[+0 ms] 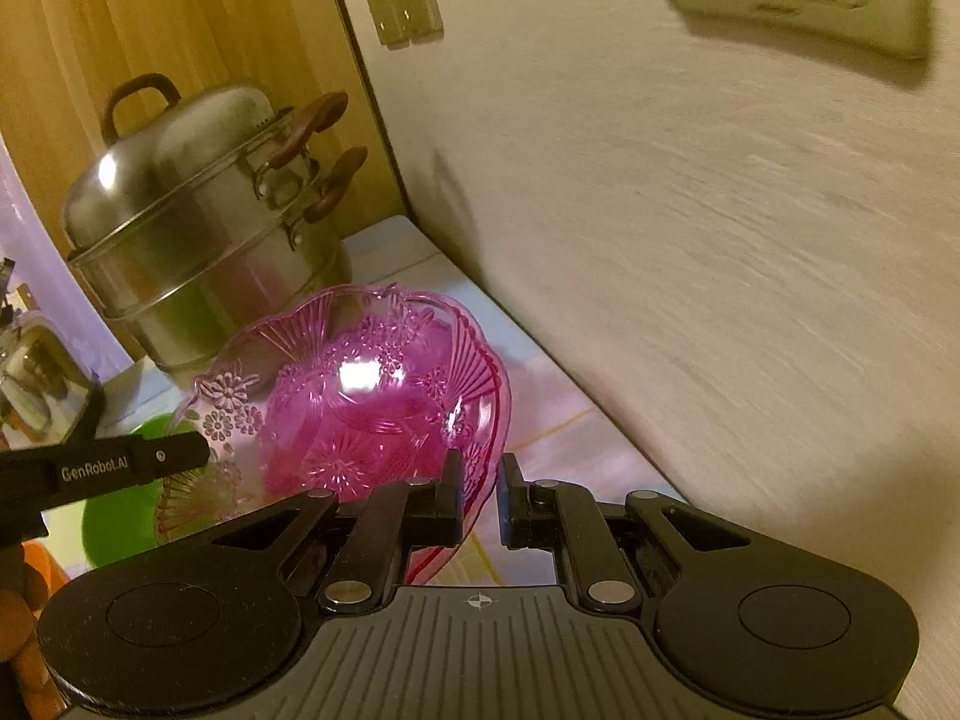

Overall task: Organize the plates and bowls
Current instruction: 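Lift the plate with both grippers and carry it toward the pink plate stack, then lower the plate onto the pink stack and open both grippers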

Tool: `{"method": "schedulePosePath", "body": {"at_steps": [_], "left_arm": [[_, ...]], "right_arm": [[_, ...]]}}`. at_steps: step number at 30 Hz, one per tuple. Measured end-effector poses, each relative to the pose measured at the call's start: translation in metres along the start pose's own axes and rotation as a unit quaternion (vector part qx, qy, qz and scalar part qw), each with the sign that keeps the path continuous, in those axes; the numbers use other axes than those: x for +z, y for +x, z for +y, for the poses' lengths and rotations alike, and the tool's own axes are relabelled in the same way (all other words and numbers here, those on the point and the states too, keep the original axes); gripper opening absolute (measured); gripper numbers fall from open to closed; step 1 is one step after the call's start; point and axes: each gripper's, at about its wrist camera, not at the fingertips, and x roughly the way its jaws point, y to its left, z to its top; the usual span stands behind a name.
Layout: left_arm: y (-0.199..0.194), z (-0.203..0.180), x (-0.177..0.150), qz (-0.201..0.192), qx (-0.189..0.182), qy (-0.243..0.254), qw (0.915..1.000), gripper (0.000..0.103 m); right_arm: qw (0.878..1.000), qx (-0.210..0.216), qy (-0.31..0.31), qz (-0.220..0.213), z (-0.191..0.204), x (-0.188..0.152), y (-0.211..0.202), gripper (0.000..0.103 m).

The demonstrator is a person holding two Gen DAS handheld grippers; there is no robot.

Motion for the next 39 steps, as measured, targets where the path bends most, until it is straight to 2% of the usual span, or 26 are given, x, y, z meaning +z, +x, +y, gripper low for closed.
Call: {"method": "schedulePosePath", "body": {"at_steps": [5,9,14,18,39], "left_arm": [[0.024,-0.002,0.015,0.003,0.011,0.017,0.9998,0.010],[0.045,0.005,0.024,0.015,0.012,0.009,0.9998,0.010],[0.062,0.003,0.029,0.023,0.027,0.029,0.9990,0.011],[0.075,0.007,0.030,0.033,0.027,0.024,0.9988,0.012],[0.095,0.004,0.025,0.044,0.046,0.041,0.9972,0.013]], "right_arm": [[1.000,-0.006,0.000,0.004,0.002,0.009,0.023,0.011],[1.000,-0.011,-0.002,0.003,0.007,0.015,0.040,0.011],[1.000,-0.013,-0.008,0.012,0.011,0.017,0.061,0.011],[1.000,-0.018,-0.013,0.011,0.013,0.019,0.073,0.011],[0.999,-0.025,-0.031,0.022,0.015,0.018,0.100,0.011]]}}
